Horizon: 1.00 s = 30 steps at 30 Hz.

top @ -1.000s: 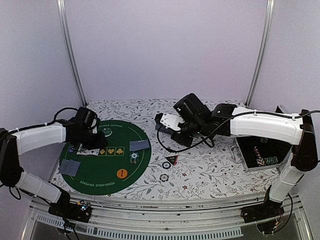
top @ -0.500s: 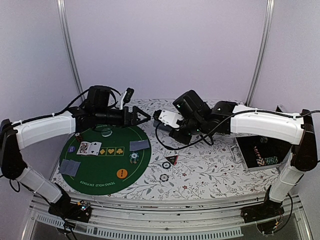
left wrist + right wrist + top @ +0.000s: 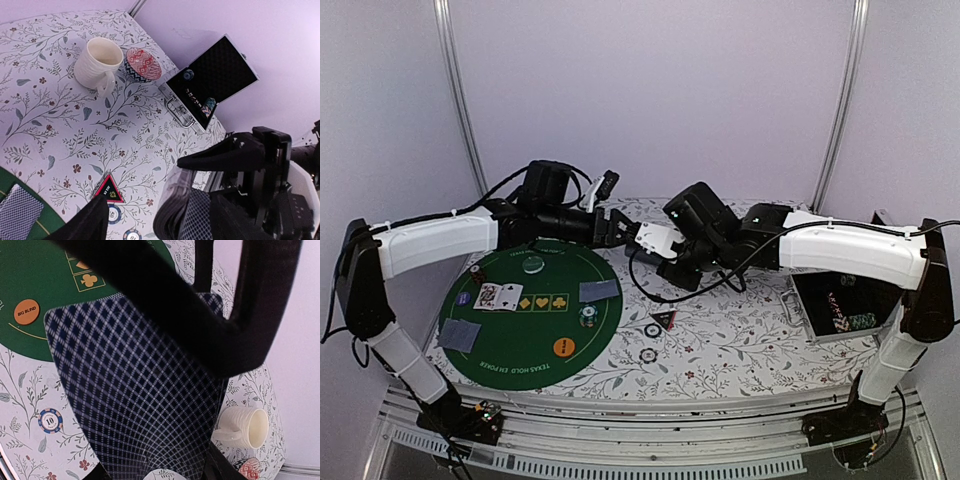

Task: Distribute texas hold em gaming equipment
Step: Pick up the poker card from the face-down deck piles.

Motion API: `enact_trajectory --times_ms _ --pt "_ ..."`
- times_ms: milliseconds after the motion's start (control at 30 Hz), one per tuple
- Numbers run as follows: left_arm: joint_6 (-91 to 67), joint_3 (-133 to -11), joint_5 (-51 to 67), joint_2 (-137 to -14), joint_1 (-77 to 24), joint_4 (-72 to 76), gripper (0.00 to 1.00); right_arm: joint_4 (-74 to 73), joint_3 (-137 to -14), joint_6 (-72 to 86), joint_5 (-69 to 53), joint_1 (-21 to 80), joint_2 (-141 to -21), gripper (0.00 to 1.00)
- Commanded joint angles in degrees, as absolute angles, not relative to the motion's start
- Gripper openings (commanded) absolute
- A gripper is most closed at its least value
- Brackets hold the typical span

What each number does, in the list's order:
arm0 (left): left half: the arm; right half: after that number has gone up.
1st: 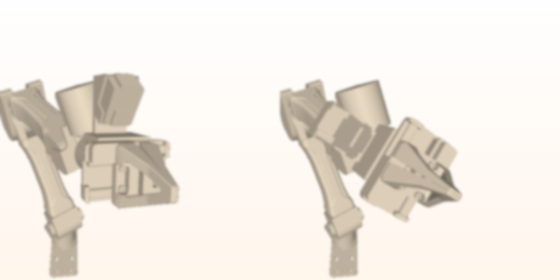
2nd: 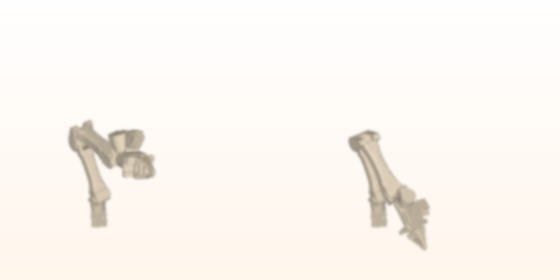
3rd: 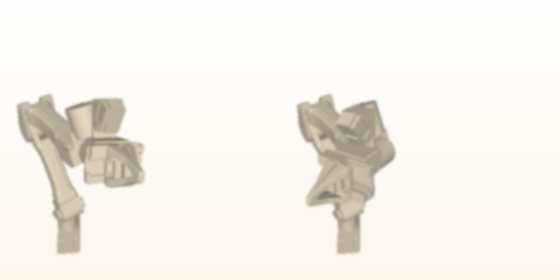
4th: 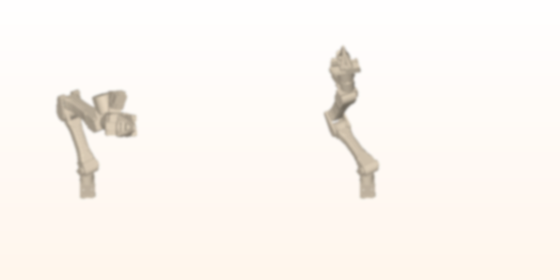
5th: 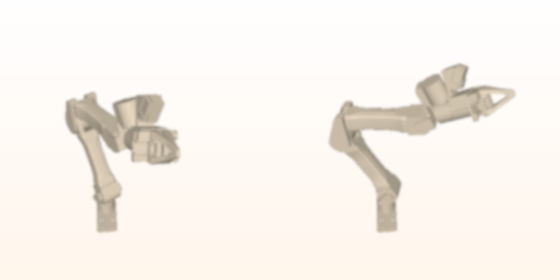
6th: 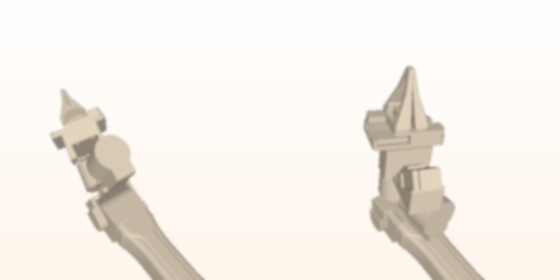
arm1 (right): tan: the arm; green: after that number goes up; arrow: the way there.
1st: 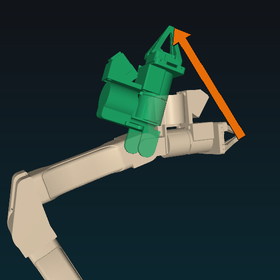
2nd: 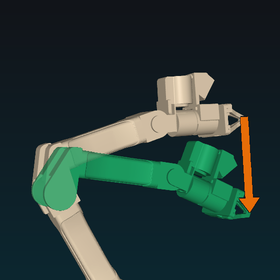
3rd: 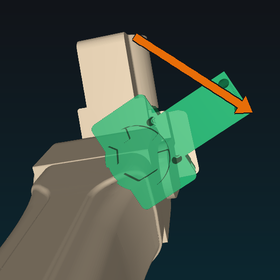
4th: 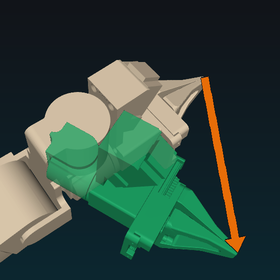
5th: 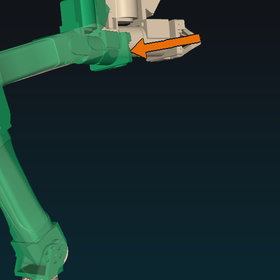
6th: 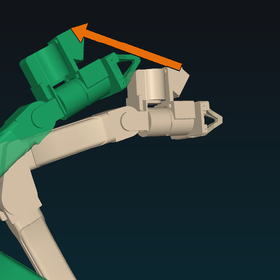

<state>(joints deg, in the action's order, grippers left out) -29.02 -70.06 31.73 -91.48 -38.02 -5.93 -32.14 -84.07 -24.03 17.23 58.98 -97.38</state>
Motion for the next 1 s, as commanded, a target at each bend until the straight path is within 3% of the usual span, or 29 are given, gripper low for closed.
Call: enact_trajectory --times_ms 0,467,733,833,967 --pt "-24.16 -74.05 28.34 -93.58 -39.32 -14.67 0.68 -31.30 -85.91 -23.99 17.44 59.37 -97.81 0.45" --pt "-21.27 -73.37 23.32 -90.38 -39.37 -20.37 0.64 -31.00 -85.00 -23.91 18.11 59.35 -97.22 0.46" --pt "-21.85 -74.86 27.95 -90.08 -39.37 -20.24 0.69 -30.98 -84.78 -23.91 18.28 59.33 -97.12 0.45" --pt "-21.62 -75.06 27.74 -89.60 -39.35 -21.16 0.64 -31.03 -84.64 -23.90 18.29 59.33 -97.19 0.45" --pt "-21.61 -75.06 28.28 -89.85 -39.36 -22.13 0.45 -30.95 -84.64 -23.91 18.28 59.33 -97.31 0.45"
